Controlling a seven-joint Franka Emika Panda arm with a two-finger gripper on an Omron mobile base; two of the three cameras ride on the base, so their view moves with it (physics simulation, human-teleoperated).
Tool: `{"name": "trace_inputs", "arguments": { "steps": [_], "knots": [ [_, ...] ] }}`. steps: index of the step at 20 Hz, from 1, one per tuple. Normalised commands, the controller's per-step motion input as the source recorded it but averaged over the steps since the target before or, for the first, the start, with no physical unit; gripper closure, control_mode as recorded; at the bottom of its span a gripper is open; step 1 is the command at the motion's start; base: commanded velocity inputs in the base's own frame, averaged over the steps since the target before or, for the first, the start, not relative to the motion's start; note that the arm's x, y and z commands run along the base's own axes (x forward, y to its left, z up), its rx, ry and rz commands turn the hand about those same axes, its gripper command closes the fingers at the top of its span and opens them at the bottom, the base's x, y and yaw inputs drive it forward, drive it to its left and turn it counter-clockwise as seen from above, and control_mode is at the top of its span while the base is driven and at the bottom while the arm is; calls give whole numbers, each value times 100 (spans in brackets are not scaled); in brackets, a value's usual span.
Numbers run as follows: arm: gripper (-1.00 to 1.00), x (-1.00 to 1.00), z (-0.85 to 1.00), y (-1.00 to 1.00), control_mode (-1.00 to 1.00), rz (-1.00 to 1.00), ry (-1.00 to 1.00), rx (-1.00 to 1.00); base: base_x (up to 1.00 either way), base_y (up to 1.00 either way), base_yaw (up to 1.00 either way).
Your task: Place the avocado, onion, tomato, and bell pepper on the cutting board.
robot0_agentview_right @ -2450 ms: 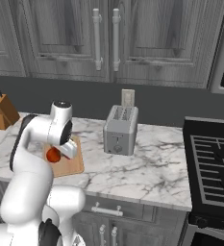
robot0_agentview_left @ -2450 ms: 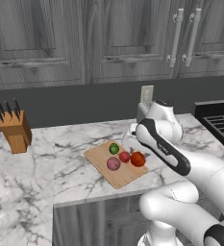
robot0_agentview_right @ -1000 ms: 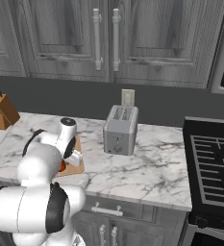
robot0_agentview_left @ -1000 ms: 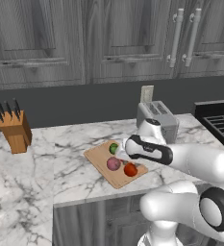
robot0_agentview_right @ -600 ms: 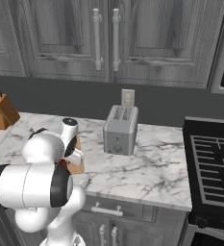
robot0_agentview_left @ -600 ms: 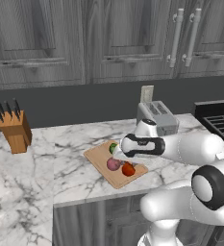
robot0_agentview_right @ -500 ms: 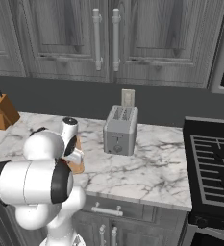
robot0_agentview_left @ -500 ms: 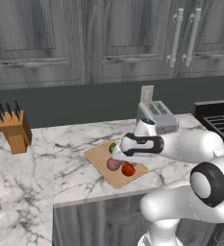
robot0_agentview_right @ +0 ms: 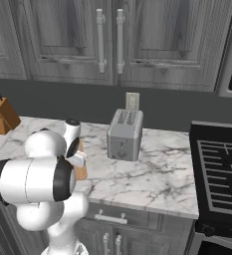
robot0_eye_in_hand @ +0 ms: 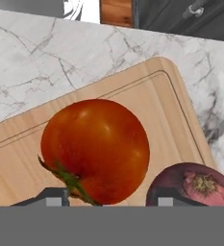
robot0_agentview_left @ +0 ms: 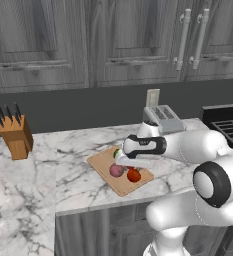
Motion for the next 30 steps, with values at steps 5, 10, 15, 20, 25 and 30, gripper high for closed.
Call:
{"name": "trace_inputs", "arguments": {
  "steps": [5, 10, 15, 20, 25, 30],
  "knots": [
    [-100, 0, 0, 0, -100, 9, -9, 0, 0, 0, 0],
    [-100, 0, 4, 0, -100, 9, -11, 0, 0, 0, 0],
    [-100, -18, 44, 0, -100, 11, -16, 0, 0, 0, 0],
    [-100, -50, 70, 0, -100, 10, -11, 0, 0, 0, 0],
    [-100, -71, 83, 0, -100, 10, -14, 0, 0, 0, 0],
    [-100, -89, 90, 0, -100, 9, -19, -1, 0, 0, 0]
  ]
}}
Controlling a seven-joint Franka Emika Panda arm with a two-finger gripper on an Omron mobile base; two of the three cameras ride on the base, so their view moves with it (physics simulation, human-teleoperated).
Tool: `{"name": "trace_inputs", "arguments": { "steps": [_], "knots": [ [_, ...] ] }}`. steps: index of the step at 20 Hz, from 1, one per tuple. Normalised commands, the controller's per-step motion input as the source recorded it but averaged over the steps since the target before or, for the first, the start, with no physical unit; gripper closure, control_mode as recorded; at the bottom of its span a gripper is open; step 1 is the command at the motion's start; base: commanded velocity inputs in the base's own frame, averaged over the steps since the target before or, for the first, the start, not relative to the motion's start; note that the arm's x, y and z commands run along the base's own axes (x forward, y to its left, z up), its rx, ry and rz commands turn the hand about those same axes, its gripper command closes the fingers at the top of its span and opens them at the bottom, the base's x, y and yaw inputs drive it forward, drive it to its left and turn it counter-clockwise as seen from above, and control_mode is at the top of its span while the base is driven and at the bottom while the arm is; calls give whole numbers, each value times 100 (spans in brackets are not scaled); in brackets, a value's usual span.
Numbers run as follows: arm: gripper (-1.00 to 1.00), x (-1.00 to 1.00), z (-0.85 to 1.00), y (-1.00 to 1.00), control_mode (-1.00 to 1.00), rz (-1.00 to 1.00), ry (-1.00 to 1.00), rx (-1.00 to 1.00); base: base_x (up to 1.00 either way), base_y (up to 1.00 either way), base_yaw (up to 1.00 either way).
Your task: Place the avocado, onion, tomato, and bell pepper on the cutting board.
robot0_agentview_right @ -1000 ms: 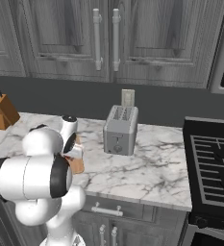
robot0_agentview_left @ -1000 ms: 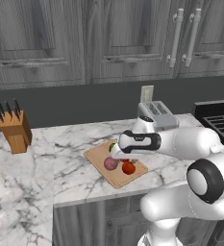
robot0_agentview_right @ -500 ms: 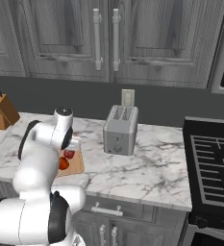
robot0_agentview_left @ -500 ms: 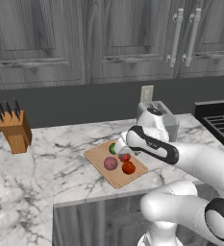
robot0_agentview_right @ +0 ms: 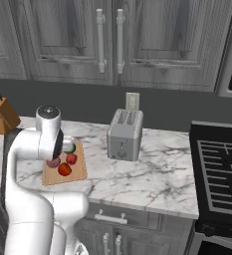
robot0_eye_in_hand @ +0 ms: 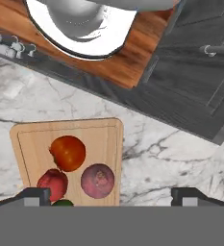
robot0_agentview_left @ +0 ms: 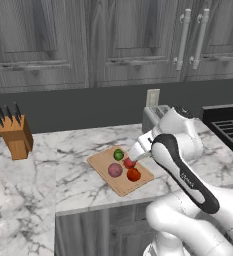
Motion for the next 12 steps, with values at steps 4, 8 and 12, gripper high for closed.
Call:
{"name": "trace_inputs", "arguments": {
  "steps": [4, 8, 12],
  "knots": [
    [-100, -100, 89, 0, -100, 10, -24, -3, 0, 0, 0],
    [-100, -100, 80, 0, -100, 7, -18, -1, 0, 0, 0],
    [-100, -99, 80, 0, -100, 6, -16, 0, 0, 0, 0]
  ]
}}
